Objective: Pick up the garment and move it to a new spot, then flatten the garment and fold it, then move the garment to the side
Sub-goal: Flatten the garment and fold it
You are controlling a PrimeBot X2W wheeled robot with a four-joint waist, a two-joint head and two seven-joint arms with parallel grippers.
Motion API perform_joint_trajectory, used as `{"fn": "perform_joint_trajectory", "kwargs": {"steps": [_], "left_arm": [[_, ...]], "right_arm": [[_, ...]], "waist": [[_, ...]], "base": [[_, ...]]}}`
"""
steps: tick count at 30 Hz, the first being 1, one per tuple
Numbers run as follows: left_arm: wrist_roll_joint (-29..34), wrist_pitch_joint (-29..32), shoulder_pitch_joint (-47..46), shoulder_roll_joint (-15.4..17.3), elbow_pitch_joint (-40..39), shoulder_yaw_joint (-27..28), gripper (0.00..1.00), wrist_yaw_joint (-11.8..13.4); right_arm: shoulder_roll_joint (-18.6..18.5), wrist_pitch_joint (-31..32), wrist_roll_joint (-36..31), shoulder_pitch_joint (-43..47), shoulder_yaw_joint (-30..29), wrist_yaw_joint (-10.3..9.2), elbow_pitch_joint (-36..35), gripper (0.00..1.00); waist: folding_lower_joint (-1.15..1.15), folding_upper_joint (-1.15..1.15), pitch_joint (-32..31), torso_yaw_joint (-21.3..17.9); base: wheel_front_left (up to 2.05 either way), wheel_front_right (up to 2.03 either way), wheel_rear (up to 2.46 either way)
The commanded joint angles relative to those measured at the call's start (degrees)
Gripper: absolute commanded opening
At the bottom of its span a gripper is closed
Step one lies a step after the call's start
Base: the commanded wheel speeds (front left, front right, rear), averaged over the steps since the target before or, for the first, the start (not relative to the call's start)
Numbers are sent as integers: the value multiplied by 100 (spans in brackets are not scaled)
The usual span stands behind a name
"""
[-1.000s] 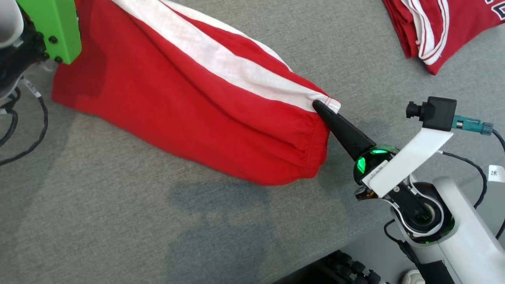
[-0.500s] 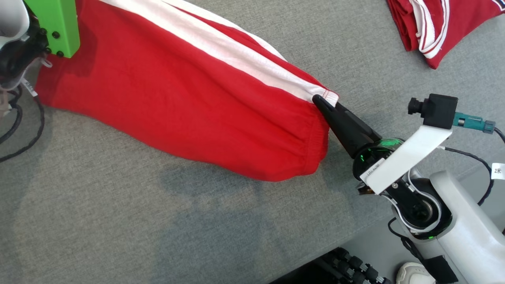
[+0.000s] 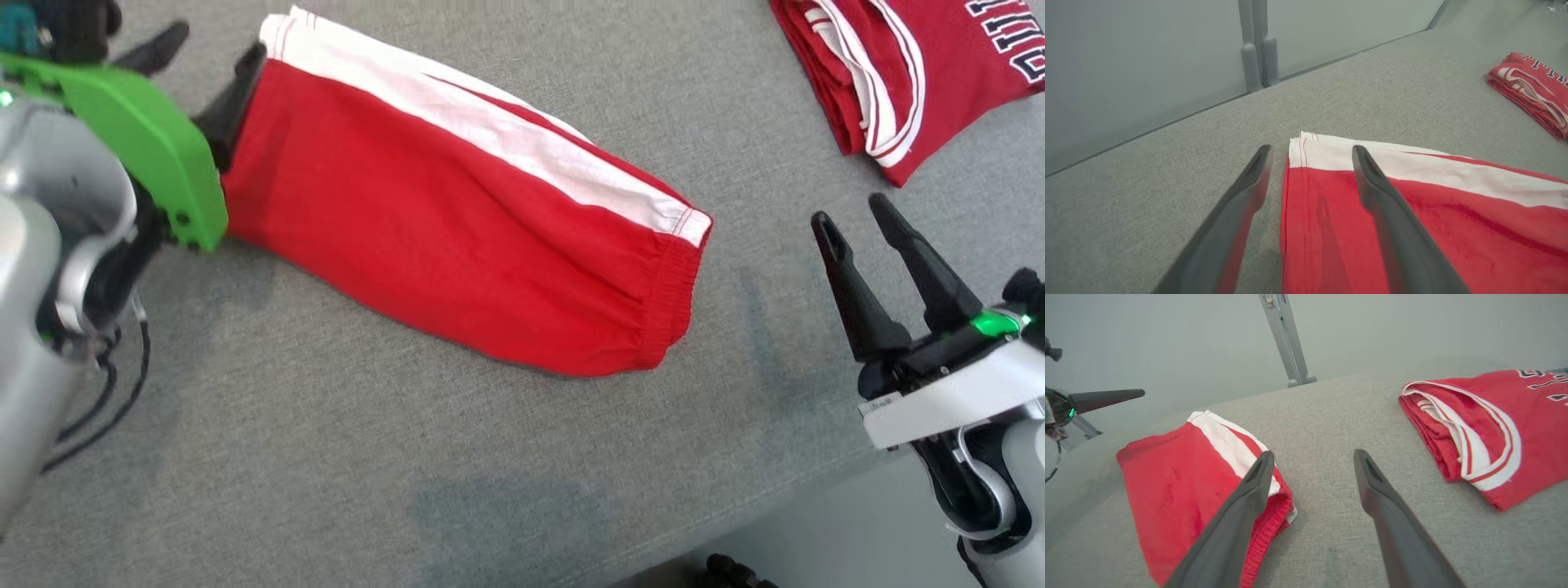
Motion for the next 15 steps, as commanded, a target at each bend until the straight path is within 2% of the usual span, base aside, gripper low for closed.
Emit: {"fn": "perform_joint_trajectory", "kwargs": {"steps": [1, 4, 8, 11, 13, 15], "left_arm": [[21, -189, 368, 56, -70, -23, 100, 86], [41, -698, 1116, 103, -189, -24, 100, 274], [18, -1465, 1815, -136, -30, 32, 100, 446], [97, -1941, 1990, -315, 377, 24, 100, 401], [-60, -2158, 2034, -549, 700, 67, 100, 276], [-20, -2339, 1955, -630, 1027, 52, 100, 149]], "right_arm": [[98, -66, -251, 189, -103, 3, -22, 100], [277, -250, -1013, 504, -593, 0, -66, 100], [546, -599, -2171, 894, -1115, 1, -180, 100], [716, -821, -3084, 1185, -1338, 1, -304, 100], [894, -900, -3480, 1340, -1452, 0, -320, 100], [1071, -932, -3778, 1428, -1526, 0, -321, 100]], "waist": [[0, 0, -494, 198], [0, 0, -762, 307], [0, 0, -931, 522], [0, 0, -960, 629], [0, 0, -967, 655], [0, 0, -964, 650]], "base": [[0, 0, 0], [0, 0, 0], [0, 0, 0], [0, 0, 0], [0, 0, 0], [0, 0, 0]]}}
